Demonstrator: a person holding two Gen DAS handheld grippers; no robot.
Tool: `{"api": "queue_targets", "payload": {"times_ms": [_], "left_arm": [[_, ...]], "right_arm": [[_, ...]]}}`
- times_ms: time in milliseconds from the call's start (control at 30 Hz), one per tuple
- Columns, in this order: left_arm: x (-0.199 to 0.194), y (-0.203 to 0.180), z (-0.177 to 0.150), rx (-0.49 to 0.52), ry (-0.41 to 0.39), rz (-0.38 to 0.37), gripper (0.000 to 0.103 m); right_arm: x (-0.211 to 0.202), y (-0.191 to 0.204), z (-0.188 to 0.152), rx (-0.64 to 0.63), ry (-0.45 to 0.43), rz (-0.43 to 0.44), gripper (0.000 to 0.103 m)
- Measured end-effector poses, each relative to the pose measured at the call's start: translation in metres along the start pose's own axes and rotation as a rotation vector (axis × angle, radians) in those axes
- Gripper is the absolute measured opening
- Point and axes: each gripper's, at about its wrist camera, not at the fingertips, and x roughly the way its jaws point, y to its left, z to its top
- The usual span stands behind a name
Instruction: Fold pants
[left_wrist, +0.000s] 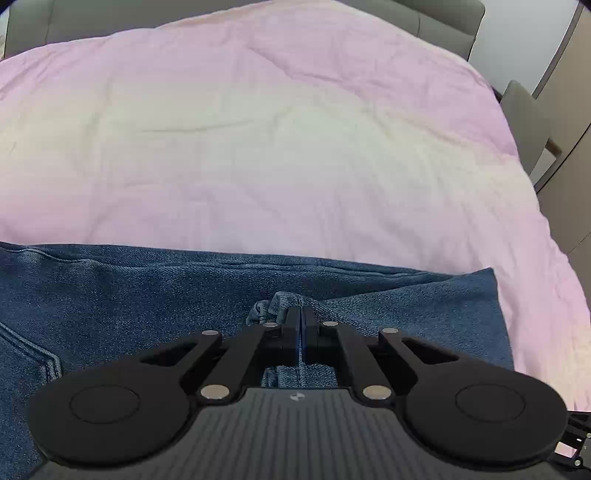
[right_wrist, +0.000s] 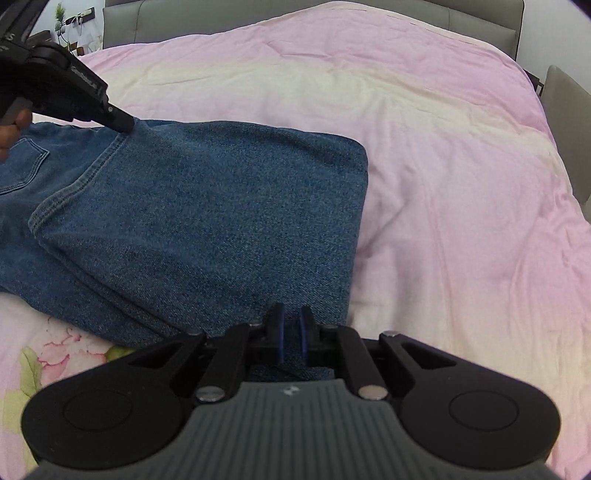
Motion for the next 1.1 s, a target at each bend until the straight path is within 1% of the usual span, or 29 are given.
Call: {"api": "queue_targets", "payload": {"times_ms": [67,100,167,267,367,400,433,500,533,567,600,633,700,767,867,900,933,967,1033,1100], "left_arm": [[0.014,-0.007,-0.003,0.043,0.057,0.022,0.006],[0.019,-0.011,-0.008,0.063,0.073,0.033,0.006],[0.022,-0.014,-0.013,0.080,0.058,0.050,0.006],[0.015,-0.015,-0.013,0.051,0.036,0.046,0.006],[-0.009,-0.013,-0.020,0.036,0.011,0.034,0.006],[-0.019,-0.011,-0.023,0.038,0.003,0.034,0.011],[-0.031,-0.008,-0.028,0.039,-0.011,0.042,0.019],[-0.057,0.004,-0.038,0.034,-0.049,0.045,0.021],[-0.068,0.012,-0.042,0.021,-0.061,0.050,0.023],[-0.079,0.021,-0.046,-0.002,-0.073,0.057,0.024],[-0.093,0.033,-0.052,-0.038,-0.087,0.063,0.025],[-0.103,0.043,-0.057,-0.072,-0.103,0.066,0.026],[-0.121,0.064,-0.062,-0.138,-0.122,0.086,0.028],[-0.136,0.086,-0.071,-0.203,-0.148,0.119,0.033],[-0.158,0.121,-0.085,-0.315,-0.208,0.180,0.044],[-0.164,0.133,-0.090,-0.357,-0.233,0.198,0.050],[-0.170,0.145,-0.094,-0.399,-0.257,0.210,0.057],[-0.178,0.159,-0.099,-0.446,-0.277,0.220,0.061],[-0.187,0.187,-0.107,-0.544,-0.292,0.236,0.073],[-0.187,0.210,-0.116,-0.634,-0.288,0.238,0.076]], "right_arm": [[0.003,-0.002,0.002,0.003,0.013,0.006,0.003],[0.005,-0.001,0.003,-0.002,0.019,0.006,0.003],[0.007,0.000,0.005,-0.011,0.030,0.004,0.003],[0.008,0.001,0.009,-0.017,0.042,-0.003,0.003],[0.009,0.002,0.015,-0.022,0.059,-0.006,0.003],[0.006,0.002,0.016,-0.033,0.062,-0.011,0.003],[0.004,0.005,0.018,-0.051,0.062,-0.019,0.003],[-0.002,0.010,0.021,-0.087,0.055,-0.039,0.004],[-0.006,0.014,0.024,-0.105,0.050,-0.041,0.006],[-0.009,0.017,0.026,-0.117,0.042,-0.038,0.010],[-0.013,0.021,0.029,-0.124,0.033,-0.031,0.021],[-0.017,0.026,0.031,-0.135,0.028,-0.020,0.026],[-0.020,0.040,0.035,-0.164,0.022,-0.004,0.026],[-0.022,0.056,0.041,-0.191,0.019,0.017,0.027],[-0.022,0.082,0.052,-0.220,0.016,0.045,0.027],[-0.021,0.090,0.056,-0.230,0.015,0.052,0.028],[-0.020,0.099,0.060,-0.243,0.013,0.057,0.031],[-0.019,0.106,0.063,-0.252,0.011,0.057,0.033],[-0.014,0.121,0.072,-0.268,0.016,0.060,0.039],[-0.010,0.131,0.080,-0.270,0.027,0.055,0.039]]}}
